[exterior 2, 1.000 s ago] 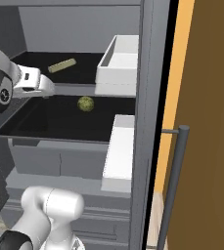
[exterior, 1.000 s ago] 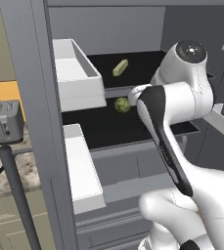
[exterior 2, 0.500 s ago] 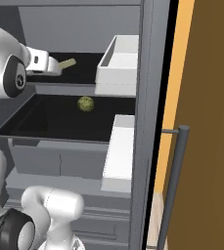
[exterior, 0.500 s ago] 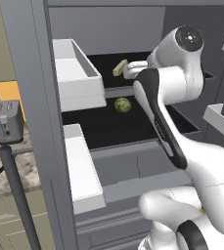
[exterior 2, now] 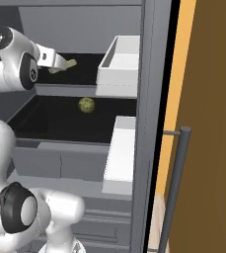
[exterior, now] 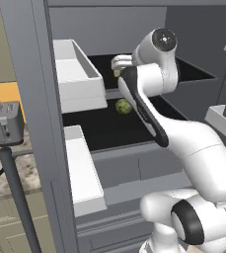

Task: Retrieve the butter from the fridge and place it on a plate on the dining table. Then retrieve the butter knife by the fridge and place it near the plate.

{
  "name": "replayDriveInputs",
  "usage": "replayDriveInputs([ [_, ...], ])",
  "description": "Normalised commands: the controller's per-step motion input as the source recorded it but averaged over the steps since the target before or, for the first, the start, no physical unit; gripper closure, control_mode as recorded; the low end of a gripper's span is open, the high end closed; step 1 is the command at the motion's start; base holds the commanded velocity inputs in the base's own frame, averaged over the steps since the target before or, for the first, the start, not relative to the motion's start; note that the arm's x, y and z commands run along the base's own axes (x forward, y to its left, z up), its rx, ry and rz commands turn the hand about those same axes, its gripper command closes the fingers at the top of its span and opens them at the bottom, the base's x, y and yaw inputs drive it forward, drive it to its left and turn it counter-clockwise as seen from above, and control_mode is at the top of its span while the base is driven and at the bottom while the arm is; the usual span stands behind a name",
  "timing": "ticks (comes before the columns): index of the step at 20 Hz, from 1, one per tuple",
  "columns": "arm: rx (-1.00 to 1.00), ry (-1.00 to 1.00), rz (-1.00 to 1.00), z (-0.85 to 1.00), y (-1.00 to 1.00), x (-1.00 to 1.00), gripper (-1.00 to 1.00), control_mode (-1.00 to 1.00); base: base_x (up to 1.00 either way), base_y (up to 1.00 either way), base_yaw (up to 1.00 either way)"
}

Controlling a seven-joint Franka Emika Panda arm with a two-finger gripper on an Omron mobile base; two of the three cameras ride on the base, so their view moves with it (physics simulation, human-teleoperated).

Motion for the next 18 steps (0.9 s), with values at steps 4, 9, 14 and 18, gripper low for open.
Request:
replayDriveInputs([
  [4, 0.06, 0.03, -0.06, 0.20, 0.14, 0.69, -1.00, -1.00, 0.00, 0.00, 0.00],
  [9, 0.12, 0.02, -0.06, 0.01, 0.05, 0.70, -1.00, -1.00, 0.00, 0.00, 0.00],
  [14, 0.01, 0.00, -0.04, -0.03, 0.07, 0.48, -1.00, -1.00, 0.00, 0.00, 0.00],
  [18, 0.00, 0.02, -0.05, -0.11, 0.05, 0.52, -1.00, -1.00, 0.00, 0.00, 0.00],
])
